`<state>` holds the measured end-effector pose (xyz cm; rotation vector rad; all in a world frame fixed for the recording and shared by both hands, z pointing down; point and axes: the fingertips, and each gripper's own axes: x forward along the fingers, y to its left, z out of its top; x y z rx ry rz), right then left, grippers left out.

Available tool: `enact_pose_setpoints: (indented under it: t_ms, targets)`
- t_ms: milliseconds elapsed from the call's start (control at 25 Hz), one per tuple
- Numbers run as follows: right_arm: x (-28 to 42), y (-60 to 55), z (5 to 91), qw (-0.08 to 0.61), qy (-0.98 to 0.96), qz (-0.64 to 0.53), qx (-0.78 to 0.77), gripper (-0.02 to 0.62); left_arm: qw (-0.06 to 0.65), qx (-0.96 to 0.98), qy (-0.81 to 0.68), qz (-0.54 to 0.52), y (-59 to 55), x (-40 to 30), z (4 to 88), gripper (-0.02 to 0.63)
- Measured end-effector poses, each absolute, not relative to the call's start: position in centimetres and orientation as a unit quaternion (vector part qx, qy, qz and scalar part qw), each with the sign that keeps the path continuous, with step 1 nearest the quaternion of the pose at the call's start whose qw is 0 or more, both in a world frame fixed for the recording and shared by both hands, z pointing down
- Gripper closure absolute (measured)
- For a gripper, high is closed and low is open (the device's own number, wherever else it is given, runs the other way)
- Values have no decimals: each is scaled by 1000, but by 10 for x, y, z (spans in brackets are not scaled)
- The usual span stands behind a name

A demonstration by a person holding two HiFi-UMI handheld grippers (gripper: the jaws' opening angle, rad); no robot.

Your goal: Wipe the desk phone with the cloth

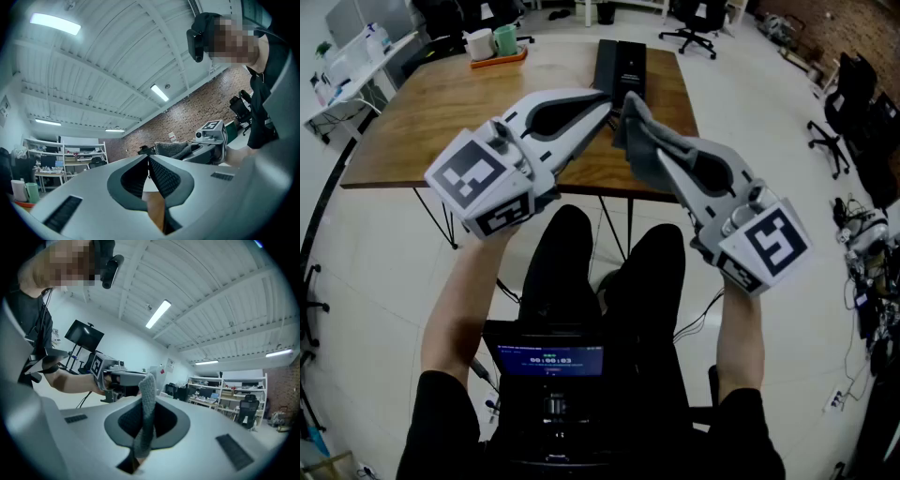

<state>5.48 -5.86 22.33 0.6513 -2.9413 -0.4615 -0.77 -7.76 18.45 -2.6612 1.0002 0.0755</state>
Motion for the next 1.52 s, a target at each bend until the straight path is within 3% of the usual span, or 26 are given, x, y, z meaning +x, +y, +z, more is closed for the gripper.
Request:
enact_pose_setpoints:
  t_ms: [440,960,1240,1520]
  targets:
    - [20,-108,218,35,-958,-174,225,569,155,-927,340,21,-136,-38,187,597]
    - [6,-179,236,74,-953,-165,244,569,156,-933,325,-15,-226,-57,215,597]
    - [2,-249,217,133,-937,-168,278,570,118,-915,384,-43,-283,-104,260,597]
    - [-42,-369,262,281,-896,-173,297,569,54,-902,427,-31,-316,-135,292,597]
